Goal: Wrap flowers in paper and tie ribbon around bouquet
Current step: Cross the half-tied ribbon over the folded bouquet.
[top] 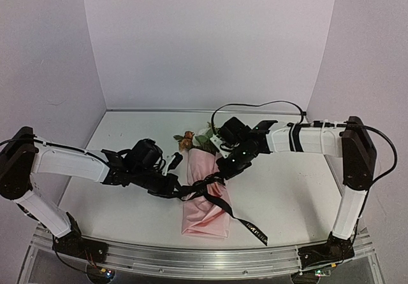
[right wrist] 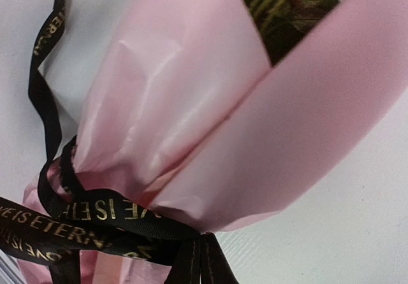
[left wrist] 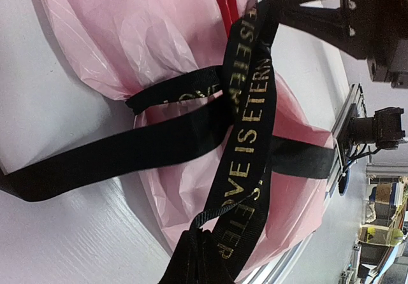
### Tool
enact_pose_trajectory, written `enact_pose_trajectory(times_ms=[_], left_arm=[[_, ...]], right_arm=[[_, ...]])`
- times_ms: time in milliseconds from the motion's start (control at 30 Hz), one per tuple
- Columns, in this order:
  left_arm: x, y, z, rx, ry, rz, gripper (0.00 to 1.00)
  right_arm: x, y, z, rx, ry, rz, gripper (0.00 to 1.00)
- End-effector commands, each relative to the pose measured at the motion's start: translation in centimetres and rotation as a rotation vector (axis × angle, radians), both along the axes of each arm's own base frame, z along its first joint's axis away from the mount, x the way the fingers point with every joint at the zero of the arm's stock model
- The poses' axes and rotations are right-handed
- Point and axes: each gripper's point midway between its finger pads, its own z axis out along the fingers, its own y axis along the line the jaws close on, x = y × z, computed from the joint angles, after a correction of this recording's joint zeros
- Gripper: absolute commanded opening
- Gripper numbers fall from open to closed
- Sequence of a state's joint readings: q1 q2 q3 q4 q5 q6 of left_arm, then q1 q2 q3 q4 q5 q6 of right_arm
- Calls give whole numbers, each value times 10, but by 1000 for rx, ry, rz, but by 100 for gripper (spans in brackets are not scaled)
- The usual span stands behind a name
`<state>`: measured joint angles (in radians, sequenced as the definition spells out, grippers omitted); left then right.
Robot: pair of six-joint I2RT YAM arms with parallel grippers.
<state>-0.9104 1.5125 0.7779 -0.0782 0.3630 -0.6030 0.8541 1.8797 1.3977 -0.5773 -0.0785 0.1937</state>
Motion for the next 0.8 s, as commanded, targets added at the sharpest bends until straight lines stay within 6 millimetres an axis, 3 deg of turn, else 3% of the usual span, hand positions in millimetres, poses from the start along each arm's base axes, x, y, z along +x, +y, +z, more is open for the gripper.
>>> enact_pose_trajectory(times_ms=[0,200,500,600,767], left_arm=[[-6,1,-11,11,26,-1,0],[-11,3,-22,13,70,14,0],[-17,7,-39,45,97,35,0],[-12,2,-35,23,70,42,4],[7,-8,-23,11,8,75,10]], right_arm=[[30,-16,31,76,-163,-171,0],[40,-28,32,146,-211,-252,0],[29,-12,40,259,-178,-184,0],[21,-1,47,302,-140,-132,0],[-4,8,51,311,-73,-39,17]])
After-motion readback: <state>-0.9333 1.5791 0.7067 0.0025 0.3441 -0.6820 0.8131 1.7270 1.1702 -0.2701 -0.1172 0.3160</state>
